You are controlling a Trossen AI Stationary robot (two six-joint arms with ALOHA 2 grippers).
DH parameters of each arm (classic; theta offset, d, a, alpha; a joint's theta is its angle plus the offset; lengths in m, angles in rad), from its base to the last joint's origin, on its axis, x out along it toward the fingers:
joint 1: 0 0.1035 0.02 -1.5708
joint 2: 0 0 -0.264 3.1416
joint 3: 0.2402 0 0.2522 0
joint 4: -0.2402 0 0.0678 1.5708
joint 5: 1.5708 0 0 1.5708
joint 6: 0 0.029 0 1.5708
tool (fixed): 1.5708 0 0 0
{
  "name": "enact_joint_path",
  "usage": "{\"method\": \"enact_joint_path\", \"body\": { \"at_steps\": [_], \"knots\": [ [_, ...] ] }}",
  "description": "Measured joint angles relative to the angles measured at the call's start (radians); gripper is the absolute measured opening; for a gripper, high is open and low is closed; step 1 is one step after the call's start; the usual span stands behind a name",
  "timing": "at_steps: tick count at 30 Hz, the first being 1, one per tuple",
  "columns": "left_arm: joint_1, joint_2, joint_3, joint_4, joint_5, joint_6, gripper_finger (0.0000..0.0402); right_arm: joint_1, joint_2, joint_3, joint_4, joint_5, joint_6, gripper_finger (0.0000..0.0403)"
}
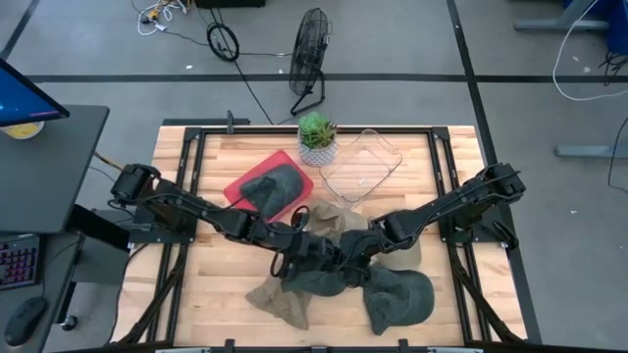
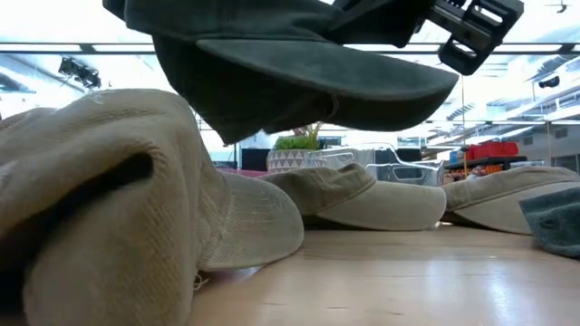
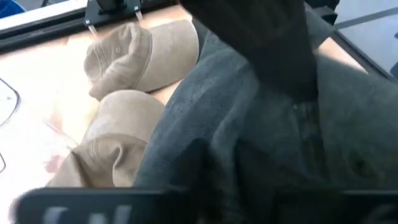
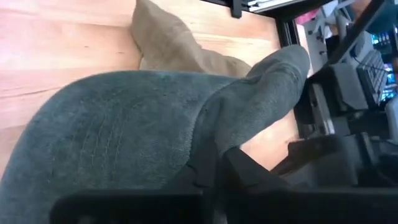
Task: Pick & Place hat
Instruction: Put the left blue cap into the red bin
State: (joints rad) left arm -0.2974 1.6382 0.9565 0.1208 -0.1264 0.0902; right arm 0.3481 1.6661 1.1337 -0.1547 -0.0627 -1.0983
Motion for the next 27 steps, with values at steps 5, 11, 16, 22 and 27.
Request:
{"method": "enact_joint_path", "body": {
  "at_steps": [5, 11, 16, 22, 27],
  "knots": [
    [0.0, 0.0, 0.0, -0.021, -0.009, -0.057, 0.0013, 0.001, 0.0, 0.0, 0.012, 0.023, 0.116, 0.0043],
    [-0.013, 0.0, 0.0, -0.025, -0.071, -0.085, 0.0006, 0.003, 0.0, 0.0, 0.013, 0.084, 0.357, 0.0092],
    [-0.05, -0.042, 0.0, -0.121, -0.215, -0.132, 0.0005, 0.039, -0.001, 0.0, 0.014, 0.116, 0.374, 0.0133],
    [-0.103, -0.167, -0.001, -0.334, -0.441, -0.201, 0.0006, 0.123, -0.021, 0.0, 0.027, 0.356, 0.303, 0.0166],
    [-0.124, -0.315, -0.001, -0.448, -0.632, -0.203, 0.0004, 0.186, -0.051, 0.001, 0.019, 0.53, 0.329, 0.0177]
  ]
}}
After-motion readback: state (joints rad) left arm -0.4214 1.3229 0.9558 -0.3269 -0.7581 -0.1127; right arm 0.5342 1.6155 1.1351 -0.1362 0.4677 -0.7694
